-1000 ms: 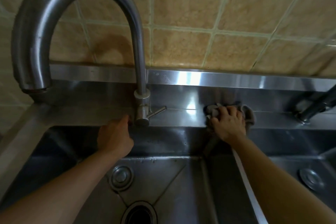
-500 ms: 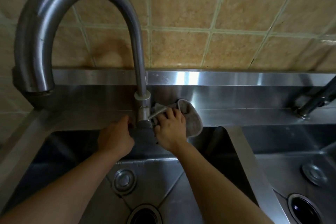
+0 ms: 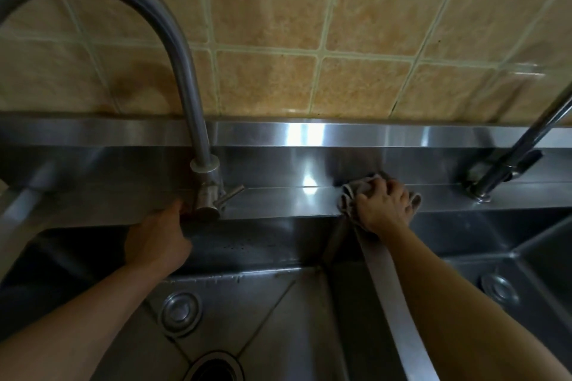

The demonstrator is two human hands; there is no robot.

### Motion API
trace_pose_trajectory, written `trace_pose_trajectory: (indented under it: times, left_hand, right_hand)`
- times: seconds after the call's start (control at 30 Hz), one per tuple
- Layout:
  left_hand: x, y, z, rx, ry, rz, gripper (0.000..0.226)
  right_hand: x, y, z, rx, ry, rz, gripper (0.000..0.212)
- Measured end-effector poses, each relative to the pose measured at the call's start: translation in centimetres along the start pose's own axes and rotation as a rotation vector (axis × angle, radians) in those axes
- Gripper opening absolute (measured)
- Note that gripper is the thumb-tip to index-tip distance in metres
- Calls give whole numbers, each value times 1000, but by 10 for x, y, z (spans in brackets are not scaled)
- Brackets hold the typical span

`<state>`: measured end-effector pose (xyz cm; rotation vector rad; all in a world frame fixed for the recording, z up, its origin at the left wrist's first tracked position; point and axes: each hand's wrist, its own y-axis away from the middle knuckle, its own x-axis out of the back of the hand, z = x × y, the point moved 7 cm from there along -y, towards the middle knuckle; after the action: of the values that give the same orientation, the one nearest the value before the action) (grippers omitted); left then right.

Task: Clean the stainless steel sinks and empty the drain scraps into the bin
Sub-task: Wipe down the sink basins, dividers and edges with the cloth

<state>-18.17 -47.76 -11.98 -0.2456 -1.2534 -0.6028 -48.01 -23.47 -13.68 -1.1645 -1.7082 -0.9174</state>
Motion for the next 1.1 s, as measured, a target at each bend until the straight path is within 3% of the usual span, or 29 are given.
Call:
trace_pose_trajectory:
  times: [0.1,0.2,0.4,0.6,0.73,0.8,0.87,0.97,1.03,1.1]
  left_hand:
    - [0,-2,1,-22,22,9,48]
    - [-1,-2,1,-39,26,18,48]
    - [-1,2,4,-36,29,25,42]
    - [-2,3,0,-36,54,2,40]
    - [0,0,-4,-59,52,-2,40]
    - [-1,1,-4,-72,52,-18,40]
    - [-1,2,-4,-78,59,-42,41]
    - [0,1,-6,-88,80,-81,41]
    - [0,-1,-7,-98,97,-99,39]
    - [-1,-3,-9,-105,95,-94,36]
  right_hand:
    - [-6,9,-7,-60,-9,12,61]
    - [-26,31,-39,21,41,-57,62]
    - [-72,82,-121,401,85,4,58]
    - [-98,119,-179,819,-45,-86,61]
    - [-88,102,-169,755,-282,-212,55]
    - [-73,95,-151,625,-296,-124,38]
    - [-43,98,-139,580,-376,112,38]
    - [7,112,-154,700,-597,436,35]
    - [18,104,-190,823,-564,450,37]
    - [11,93,-223,958,-341,464,41]
